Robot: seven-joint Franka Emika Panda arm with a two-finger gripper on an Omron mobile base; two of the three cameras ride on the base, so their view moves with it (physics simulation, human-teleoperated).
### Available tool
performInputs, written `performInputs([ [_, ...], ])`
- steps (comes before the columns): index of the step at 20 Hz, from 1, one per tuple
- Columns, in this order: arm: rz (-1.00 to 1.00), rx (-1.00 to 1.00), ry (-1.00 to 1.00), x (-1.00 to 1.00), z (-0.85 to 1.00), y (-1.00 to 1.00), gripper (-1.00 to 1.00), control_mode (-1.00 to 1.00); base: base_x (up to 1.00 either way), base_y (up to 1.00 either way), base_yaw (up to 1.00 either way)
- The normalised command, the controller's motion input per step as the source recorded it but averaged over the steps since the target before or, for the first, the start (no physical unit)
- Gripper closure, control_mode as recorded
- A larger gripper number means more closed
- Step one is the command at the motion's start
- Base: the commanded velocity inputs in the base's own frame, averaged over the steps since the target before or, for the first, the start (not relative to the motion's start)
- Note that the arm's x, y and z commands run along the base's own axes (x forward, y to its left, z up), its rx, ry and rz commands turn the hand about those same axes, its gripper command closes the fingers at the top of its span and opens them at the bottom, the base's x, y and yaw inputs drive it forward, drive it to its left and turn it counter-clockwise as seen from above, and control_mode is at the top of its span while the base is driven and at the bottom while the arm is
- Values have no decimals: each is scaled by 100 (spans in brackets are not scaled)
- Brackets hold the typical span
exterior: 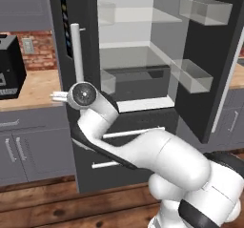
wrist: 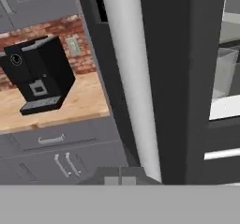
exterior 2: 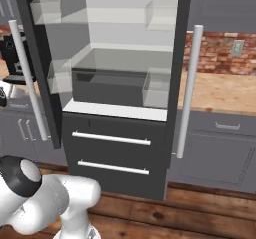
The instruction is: Place one of the steaks on the plate and the other in the bowl. Then place the bowl in the fridge.
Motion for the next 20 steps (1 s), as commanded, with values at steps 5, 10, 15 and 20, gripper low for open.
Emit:
performInputs([
  [5, 7, 46, 3, -48, 83, -100, 100, -100, 0, 0, 0],
  [10, 22, 55, 9, 14, 11, -100, 100, -100, 0, 0, 0],
  [15, 33, 42, 12, 58, 0, -65, 100, -100, 0, 0, 0],
  [20, 15, 30, 9, 65, 1, -9, 100, -100, 0, 0, 0],
])
